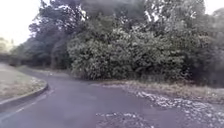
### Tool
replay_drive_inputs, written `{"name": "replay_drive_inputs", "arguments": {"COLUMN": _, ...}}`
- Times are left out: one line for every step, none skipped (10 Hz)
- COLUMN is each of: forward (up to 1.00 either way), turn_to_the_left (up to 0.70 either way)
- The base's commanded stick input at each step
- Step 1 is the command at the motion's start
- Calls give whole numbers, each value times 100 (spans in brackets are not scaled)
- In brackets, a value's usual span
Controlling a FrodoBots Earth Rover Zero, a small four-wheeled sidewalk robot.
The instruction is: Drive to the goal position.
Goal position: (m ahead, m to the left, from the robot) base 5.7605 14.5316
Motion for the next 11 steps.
{"name": "replay_drive_inputs", "arguments": {"forward": 70, "turn_to_the_left": 14}}
{"name": "replay_drive_inputs", "arguments": {"forward": 70, "turn_to_the_left": 14}}
{"name": "replay_drive_inputs", "arguments": {"forward": 70, "turn_to_the_left": 14}}
{"name": "replay_drive_inputs", "arguments": {"forward": 70, "turn_to_the_left": 14}}
{"name": "replay_drive_inputs", "arguments": {"forward": 70, "turn_to_the_left": 14}}
{"name": "replay_drive_inputs", "arguments": {"forward": 70, "turn_to_the_left": 14}}
{"name": "replay_drive_inputs", "arguments": {"forward": 70, "turn_to_the_left": 14}}
{"name": "replay_drive_inputs", "arguments": {"forward": 70, "turn_to_the_left": 14}}
{"name": "replay_drive_inputs", "arguments": {"forward": 70, "turn_to_the_left": 14}}
{"name": "replay_drive_inputs", "arguments": {"forward": 70, "turn_to_the_left": 14}}
{"name": "replay_drive_inputs", "arguments": {"forward": 70, "turn_to_the_left": 14}}
